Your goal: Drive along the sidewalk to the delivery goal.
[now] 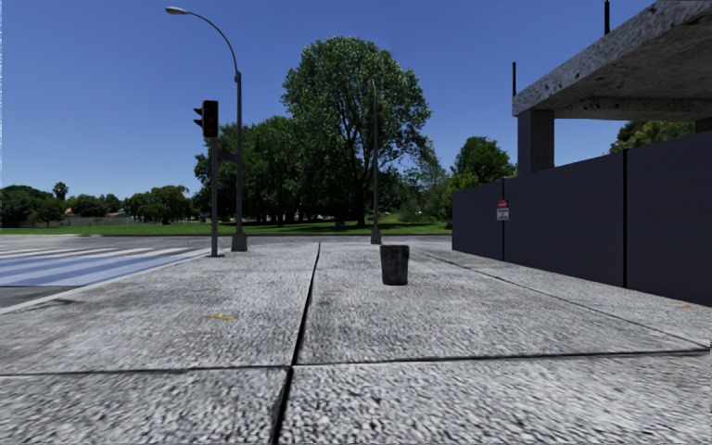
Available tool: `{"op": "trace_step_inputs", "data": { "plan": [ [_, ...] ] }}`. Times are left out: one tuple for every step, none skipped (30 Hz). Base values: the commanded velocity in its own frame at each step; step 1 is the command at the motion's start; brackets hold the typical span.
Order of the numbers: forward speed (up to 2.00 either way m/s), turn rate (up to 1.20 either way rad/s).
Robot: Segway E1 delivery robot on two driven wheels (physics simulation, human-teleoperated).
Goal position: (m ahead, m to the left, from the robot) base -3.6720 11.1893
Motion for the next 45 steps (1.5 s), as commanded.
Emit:
{"op": "trace_step_inputs", "data": {
  "plan": [
    [2.0,0.79],
    [2.0,0.32],
    [2.0,0.1],
    [2.0,0.0],
    [2.0,0.0],
    [2.0,0.0],
    [2.0,0.0],
    [2.0,0.0],
    [2.0,0.0],
    [2.0,0.0],
    [2.0,0.0],
    [2.0,0.0],
    [2.0,0.0],
    [2.0,0.0],
    [2.0,0.49],
    [2.0,0.69],
    [2.0,0.78],
    [2.0,0.78],
    [2.0,0.8],
    [2.0,0.41],
    [2.0,0.17],
    [2.0,0.03],
    [2.0,0.03],
    [2.0,0.0],
    [2.0,0.0],
    [2.0,0.0],
    [2.0,0.0],
    [2.0,0.0],
    [2.0,0.0],
    [2.0,0.0],
    [2.0,0.0],
    [2.0,0.0],
    [2.0,0.0],
    [2.0,0.0],
    [2.0,0.0],
    [2.0,0.0],
    [2.0,0.0],
    [2.0,0.0],
    [2.0,0.0],
    [2.0,0.12],
    [2.0,0.12],
    [2.0,0.24],
    [2.0,0.35],
    [2.0,0.43],
    [2.0,0.49]
  ]
}}
